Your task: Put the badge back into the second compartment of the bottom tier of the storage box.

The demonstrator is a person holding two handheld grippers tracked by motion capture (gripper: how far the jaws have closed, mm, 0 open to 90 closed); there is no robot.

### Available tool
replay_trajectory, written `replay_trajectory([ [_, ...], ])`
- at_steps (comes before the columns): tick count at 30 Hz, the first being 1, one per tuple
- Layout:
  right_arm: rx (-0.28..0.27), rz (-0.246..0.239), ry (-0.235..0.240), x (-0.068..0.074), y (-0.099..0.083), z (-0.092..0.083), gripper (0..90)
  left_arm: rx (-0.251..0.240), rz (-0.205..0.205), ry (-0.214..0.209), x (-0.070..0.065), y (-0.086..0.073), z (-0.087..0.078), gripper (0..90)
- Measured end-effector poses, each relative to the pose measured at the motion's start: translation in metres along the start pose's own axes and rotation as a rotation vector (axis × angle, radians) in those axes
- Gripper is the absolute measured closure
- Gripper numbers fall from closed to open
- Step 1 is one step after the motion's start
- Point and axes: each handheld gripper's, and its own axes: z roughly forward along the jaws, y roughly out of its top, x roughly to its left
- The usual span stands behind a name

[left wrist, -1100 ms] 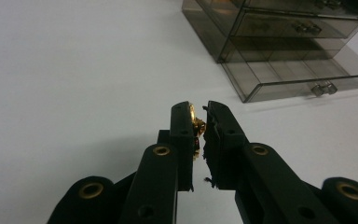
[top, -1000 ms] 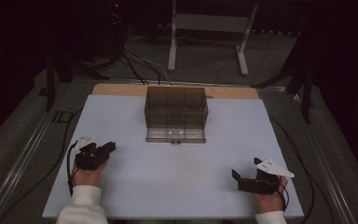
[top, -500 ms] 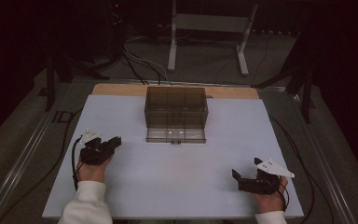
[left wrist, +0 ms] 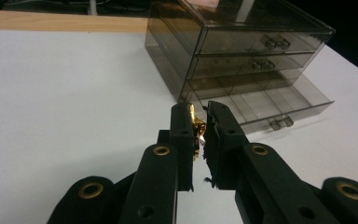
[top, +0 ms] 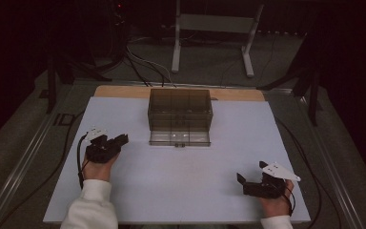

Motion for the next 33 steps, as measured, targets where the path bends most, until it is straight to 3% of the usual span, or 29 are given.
replay_trajectory([
  [33, 0.003, 0.003, 0.007, 0.0, 0.0, 0.0, 0.1, -0.037, 0.03, -0.071, -0.018, 0.02, 0.023, 82.4],
])
